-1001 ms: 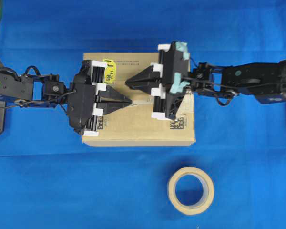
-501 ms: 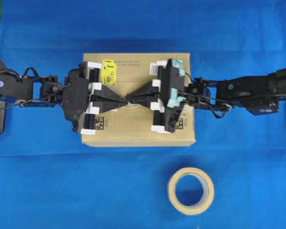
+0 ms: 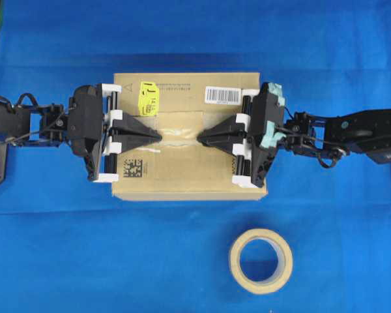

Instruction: Apply tape along the seams of the closed cardboard box to seal it securely.

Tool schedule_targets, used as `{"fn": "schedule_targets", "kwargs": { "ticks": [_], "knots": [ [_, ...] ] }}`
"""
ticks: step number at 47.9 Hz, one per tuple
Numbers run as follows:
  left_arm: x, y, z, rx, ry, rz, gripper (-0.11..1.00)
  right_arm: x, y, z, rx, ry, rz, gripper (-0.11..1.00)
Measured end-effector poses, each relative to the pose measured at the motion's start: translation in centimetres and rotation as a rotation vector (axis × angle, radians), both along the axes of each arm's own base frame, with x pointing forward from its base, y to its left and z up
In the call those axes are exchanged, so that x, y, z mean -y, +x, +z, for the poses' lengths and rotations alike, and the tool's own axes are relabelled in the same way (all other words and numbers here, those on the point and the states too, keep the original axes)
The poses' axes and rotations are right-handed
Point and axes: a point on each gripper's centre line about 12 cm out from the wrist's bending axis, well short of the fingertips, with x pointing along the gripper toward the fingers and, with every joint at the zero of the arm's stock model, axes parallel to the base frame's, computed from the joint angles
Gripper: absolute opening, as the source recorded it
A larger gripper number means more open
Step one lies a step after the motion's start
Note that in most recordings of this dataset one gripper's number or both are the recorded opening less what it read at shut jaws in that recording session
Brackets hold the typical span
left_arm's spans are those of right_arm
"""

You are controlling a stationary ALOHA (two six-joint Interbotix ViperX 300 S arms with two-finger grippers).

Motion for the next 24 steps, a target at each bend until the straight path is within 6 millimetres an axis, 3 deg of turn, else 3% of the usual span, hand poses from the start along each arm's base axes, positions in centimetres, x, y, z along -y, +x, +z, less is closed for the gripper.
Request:
{"fn": "schedule_targets", "kwargs": {
  "ticks": [7, 15, 24],
  "knots": [
    [0.5, 0.5, 1.0, 0.02, 0.01, -0.022, -0.01, -0.1, -0.2, 1.5, 0.032, -0.013, 0.01, -0.01],
    [1.6, 1.4, 3.9, 0.07, 0.022, -0.064, -0.01, -0.3, -1.1, 5.7, 0.121, -0.042, 0.036, -0.01],
    [2.0, 0.5, 6.9, 0.092, 0.027, -0.083, -0.01, -0.6, -3.0, 9.5, 0.172, -0.086, 0.076, -0.01]
  ]
}}
